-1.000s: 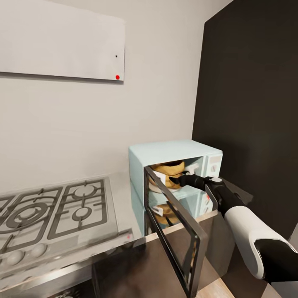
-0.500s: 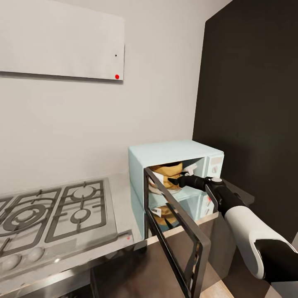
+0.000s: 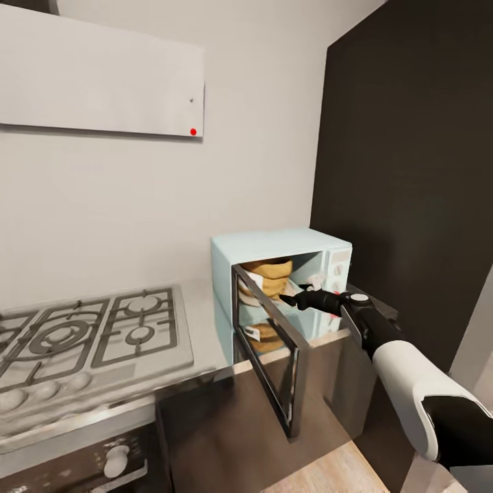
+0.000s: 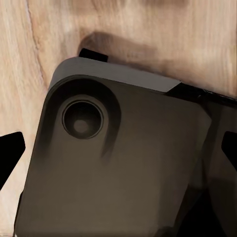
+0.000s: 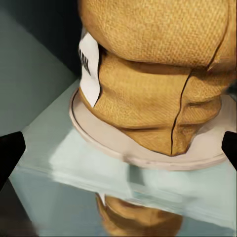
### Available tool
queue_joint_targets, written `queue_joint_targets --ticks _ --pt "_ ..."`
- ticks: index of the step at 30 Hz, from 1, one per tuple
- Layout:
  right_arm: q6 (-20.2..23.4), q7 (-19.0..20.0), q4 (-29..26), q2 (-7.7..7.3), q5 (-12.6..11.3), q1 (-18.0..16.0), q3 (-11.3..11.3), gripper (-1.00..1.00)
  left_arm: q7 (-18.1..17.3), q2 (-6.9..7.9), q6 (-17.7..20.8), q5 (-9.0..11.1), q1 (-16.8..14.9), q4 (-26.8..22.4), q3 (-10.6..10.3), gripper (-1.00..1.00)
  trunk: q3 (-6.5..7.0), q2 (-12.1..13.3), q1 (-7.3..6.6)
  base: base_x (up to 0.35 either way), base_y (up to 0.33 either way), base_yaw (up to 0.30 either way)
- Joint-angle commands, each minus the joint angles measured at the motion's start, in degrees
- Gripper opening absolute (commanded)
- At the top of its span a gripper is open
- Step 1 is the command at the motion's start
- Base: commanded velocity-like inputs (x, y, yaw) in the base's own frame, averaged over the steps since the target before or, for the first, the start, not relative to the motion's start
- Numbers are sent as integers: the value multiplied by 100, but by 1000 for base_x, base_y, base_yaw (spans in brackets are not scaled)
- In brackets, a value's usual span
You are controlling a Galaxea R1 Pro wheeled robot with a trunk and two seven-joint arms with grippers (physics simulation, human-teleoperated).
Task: In the kitchen, take the popcorn bag from the countertop, put it into the microwave, and heat it until the popcorn is cooked so the cooked popcorn ends up inside the bag.
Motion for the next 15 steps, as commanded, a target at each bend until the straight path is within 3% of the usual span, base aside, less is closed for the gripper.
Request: queue_joint_targets --ticks 1,15 --pt "33 8 -17 -2 25 -2 9 100 4 -2 -10 24 -1 -3 9 100 -6 -4 -3 -304 -77 0" --pt "83 -3 -92 -84 2 -2 -22 100 4 -2 -9 26 -1 -3 6 100 -6 -4 -3 -304 -77 0"
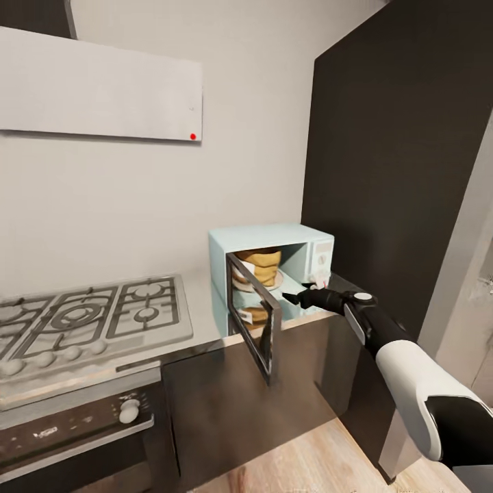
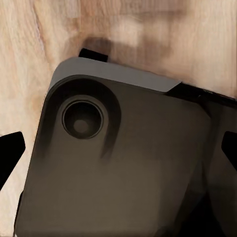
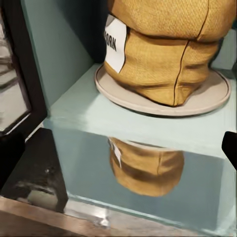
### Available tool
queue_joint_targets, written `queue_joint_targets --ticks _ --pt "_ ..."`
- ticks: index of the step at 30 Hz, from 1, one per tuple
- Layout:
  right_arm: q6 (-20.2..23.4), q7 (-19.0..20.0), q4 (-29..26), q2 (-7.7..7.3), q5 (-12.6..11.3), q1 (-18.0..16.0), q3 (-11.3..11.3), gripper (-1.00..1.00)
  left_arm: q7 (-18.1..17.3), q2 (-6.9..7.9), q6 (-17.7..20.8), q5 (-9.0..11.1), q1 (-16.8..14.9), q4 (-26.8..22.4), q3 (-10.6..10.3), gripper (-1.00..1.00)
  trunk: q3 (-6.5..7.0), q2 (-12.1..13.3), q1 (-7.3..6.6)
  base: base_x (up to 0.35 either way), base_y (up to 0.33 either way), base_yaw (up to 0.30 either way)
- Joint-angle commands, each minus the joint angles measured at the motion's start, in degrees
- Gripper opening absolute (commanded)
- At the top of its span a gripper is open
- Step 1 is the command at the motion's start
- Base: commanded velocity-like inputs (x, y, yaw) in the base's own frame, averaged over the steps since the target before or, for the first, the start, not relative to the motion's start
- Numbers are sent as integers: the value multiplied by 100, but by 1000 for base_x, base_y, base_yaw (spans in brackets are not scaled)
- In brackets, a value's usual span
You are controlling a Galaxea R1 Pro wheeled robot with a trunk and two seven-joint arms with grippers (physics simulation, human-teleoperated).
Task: In the kitchen, take the popcorn bag from the countertop, put it into the microwave, and heat it until the popcorn is cooked so the cooked popcorn ends up inside the bag.
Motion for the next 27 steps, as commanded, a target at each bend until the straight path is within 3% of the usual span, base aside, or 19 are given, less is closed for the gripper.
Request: queue_joint_targets --ticks 1,3,6,8,9,12,15,19,23,27 --pt "30 14 -12 -9 18 -2 6 100 4 -2 -10 21 -1 -2 11 100 -6 -4 -3 -304 -77 0" --pt "33 12 4 -83 -2 -2 5 100 4 -2 -9 22 -1 -2 11 100 -6 -4 -3 -304 -77 0" --pt "35 9 204 -352 -28 -2 4 100 4 2 -11 22 -1 -5 11 100 -6 -4 -3 -304 -77 0" --pt "32 -3 638 -525 -36 -2 4 100 4 4 -12 22 -1 -8 11 100 -6 -4 -3 -304 -77 0" --pt "-5 -5 1105 -616 -38 -2 4 100 4 0 -10 22 -1 -6 11 100 -6 -4 -3 -304 -77 0" --pt "-55 -6 1730 -709 -28 -2 4 100 4 0 -7 22 -1 -4 11 100 -6 -4 -3 -304 -77 0" --pt "-151 -148 2490 -789 -10 -2 16 100 4 3 -9 22 -1 -3 11 100 -6 -4 -3 -304 -77 0" --pt "-546 -453 3097 -795 -4 -2 37 100 4 6 -11 23 -1 -5 11 100 -6 -4 -3 -269 -62 0" --pt "-577 -607 3234 -764 57 28 39 100 4 7 -9 23 -1 -4 11 100 -6 -4 -3 -94 -7 0" --pt "-583 -1212 3247 -727 195 454 40 100 4 7 -10 23 -1 -6 11 100 -6 -4 -3 -7 -1 0"
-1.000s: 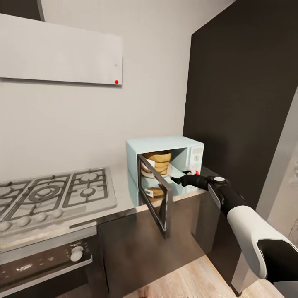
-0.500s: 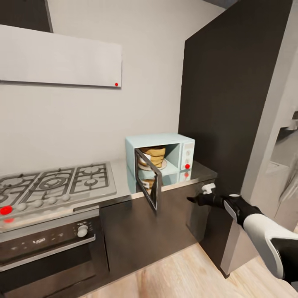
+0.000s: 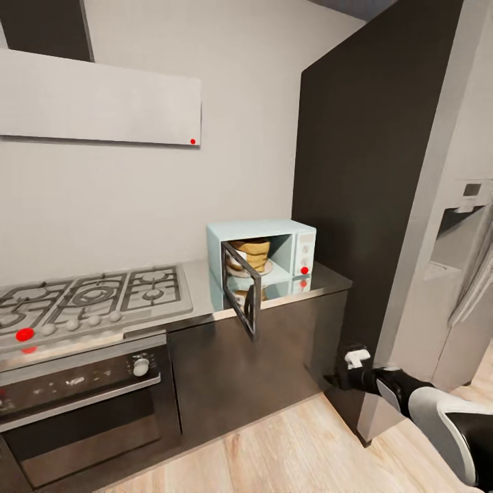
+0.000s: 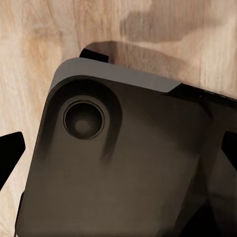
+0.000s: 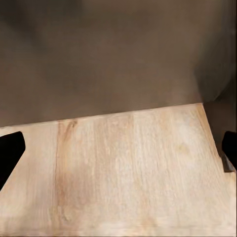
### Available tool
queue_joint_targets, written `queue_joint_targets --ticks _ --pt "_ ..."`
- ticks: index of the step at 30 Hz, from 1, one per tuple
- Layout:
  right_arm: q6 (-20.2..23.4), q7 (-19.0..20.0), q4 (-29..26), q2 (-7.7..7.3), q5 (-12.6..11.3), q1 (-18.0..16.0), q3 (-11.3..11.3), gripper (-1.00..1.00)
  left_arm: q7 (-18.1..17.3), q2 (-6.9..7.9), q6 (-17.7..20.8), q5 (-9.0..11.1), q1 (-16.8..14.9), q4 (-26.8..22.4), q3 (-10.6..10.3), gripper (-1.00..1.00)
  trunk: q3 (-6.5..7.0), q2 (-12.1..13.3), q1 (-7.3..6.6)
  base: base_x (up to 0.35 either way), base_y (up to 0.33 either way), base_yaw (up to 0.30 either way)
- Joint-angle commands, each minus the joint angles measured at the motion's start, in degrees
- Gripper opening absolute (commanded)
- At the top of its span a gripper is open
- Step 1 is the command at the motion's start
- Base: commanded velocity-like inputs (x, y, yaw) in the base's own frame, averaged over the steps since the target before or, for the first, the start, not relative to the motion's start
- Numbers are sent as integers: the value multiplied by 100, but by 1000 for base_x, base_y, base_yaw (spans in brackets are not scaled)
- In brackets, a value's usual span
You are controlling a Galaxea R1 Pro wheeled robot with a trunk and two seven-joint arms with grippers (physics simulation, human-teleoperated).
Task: In the kitchen, take the popcorn bag from the countertop, put it into the microwave, and heat it until the popcorn is cooked so the cooked popcorn ends up inside the bag.
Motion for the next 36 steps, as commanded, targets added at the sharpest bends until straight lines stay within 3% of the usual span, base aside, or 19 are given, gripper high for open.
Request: queue_joint_targets --ticks 1,4,6,11,18,20,24,27,30,36 --pt "1 -205 5 40 30 101 -1 100 4 -2 -11 22 -1 -3 10 100 -5 -4 0 -1 0 0" --pt "1 -918 6 355 37 467 2 100 4 -2 -10 22 -1 -2 10 100 -5 -4 0 0 0 0" --pt "2 -1234 6 459 40 676 1 100 4 -2 -11 22 -1 0 10 100 -5 -4 0 0 0 0" --pt "4 -1658 11 536 25 1035 -5 100 4 -2 -12 22 -1 -5 22 100 -5 -4 0 0 0 0" --pt "-345 -2467 14 541 25 2226 -6 100 4 -2 -12 22 -1 -6 28 100 -5 -4 0 0 0 0" --pt "-401 -2509 13 541 21 2557 -6 100 4 -2 -12 27 -1 -2 28 100 -5 -4 0 0 0 0" --pt "-537 -2529 14 538 7 3518 -6 100 4 6 -12 408 -1 -5 22 100 -5 -4 0 0 0 0" --pt "-551 -2529 14 538 6 4051 -6 100 4 0 -12 473 -1 0 19 100 -5 -4 0 0 0 0" --pt "-545 -2528 14 537 6 4328 -6 100 4 -2 -12 478 -1 1 19 100 -5 -4 0 0 0 0" --pt "-501 -2519 16 481 -16 4382 -14 100 4 -2 -10 479 -1 1 19 100 -5 -4 0 0 0 0"
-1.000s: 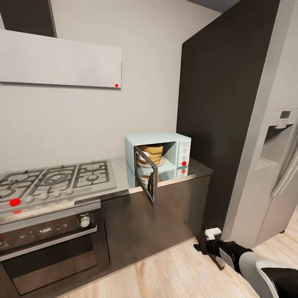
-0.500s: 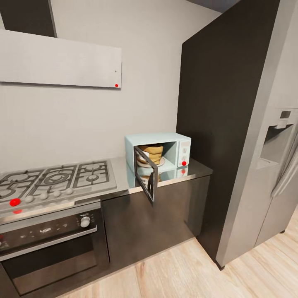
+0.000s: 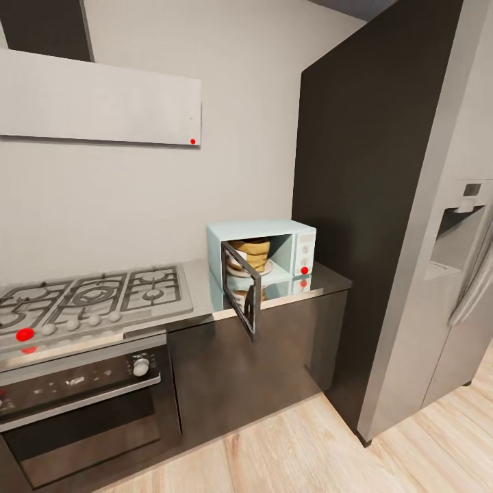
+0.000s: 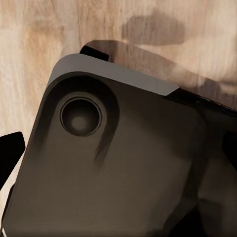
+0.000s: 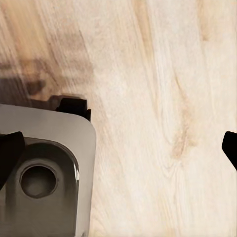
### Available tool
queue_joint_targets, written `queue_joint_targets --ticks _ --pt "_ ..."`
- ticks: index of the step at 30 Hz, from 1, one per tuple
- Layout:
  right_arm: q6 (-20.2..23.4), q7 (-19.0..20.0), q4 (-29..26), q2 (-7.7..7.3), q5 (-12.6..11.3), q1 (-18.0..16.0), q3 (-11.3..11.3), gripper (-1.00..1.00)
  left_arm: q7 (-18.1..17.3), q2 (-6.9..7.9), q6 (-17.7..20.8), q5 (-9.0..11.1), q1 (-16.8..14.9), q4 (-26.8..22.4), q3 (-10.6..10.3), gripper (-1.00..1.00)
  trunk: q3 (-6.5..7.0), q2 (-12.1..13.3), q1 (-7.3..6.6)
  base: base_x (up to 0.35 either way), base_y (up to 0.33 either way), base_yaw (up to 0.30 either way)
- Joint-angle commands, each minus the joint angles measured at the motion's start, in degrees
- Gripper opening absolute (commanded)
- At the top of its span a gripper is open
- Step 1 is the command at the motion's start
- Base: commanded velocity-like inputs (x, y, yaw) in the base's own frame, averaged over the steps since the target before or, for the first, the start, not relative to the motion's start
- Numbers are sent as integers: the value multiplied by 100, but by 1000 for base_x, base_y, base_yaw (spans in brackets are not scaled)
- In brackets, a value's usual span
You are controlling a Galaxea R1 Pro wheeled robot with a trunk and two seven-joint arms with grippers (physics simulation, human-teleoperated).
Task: In the kitchen, take the popcorn bag from the countertop, put it into the microwave, and heat it until the popcorn is cooked so the cooked popcorn ends up inside the bag.
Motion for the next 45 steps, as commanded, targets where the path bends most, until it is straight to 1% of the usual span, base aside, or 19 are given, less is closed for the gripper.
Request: queue_joint_targets --ticks 1,5,14,19,23,30,45 --pt "-41 20 21 19 55 -8 9 100 0 -2 -7 22 -1 -3 7 100 -6 -3 0 0 0 0" --pt "-76 64 24 41 52 -6 9 100 -4 -2 -6 21 -1 6 -5 100 -6 -3 0 0 0 41" --pt "-196 75 24 42 69 63 9 100 -5 -53 -5 28 -1 -3 11 100 -6 -3 0 0 -16 252" --pt "-208 70 23 42 65 64 9 100 -5 -54 -7 31 -1 -3 12 100 -6 -3 0 0 -246 200" --pt "-314 72 17 17 74 64 9 100 -5 -55 -4 31 -1 -3 12 100 -6 -3 0 0 -281 21" --pt "-348 76 16 -1 87 64 9 100 -4 -55 -2 38 -1 -3 10 100 -6 -3 0 0 -283 2" --pt "-329 76 24 28 84 64 9 100 1 -55 -2 49 -1 6 3 100 -6 -3 0 30 -283 17"
